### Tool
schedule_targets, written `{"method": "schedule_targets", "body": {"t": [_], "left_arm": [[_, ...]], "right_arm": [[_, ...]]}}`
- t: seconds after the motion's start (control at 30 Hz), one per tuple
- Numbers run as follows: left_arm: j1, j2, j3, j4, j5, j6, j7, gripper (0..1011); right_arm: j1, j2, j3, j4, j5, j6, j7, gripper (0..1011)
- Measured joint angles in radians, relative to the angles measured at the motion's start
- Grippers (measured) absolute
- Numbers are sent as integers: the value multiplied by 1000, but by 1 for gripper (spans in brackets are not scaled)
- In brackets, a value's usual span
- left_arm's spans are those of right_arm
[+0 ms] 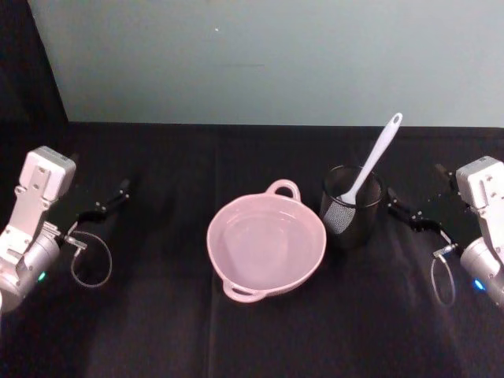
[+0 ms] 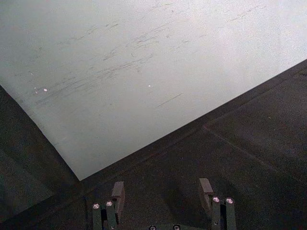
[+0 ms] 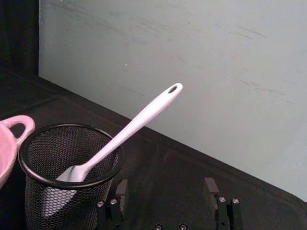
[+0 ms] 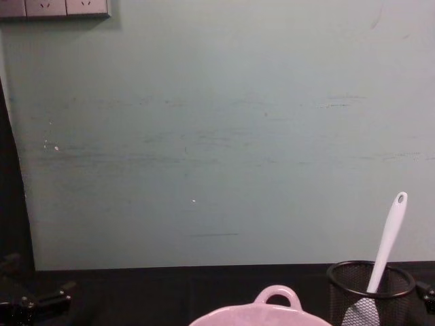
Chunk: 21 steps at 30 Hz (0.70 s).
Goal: Use the one hand to pick up the spoon and stir the clear water in the bowl.
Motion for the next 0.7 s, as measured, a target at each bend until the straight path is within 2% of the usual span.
{"method": "schedule_targets", "body": {"t": [0.7], "left_arm": [[0,0,0,0,0,0,0,1011]], "right_arm": [[0,0,0,0,0,0,0,1003]]}}
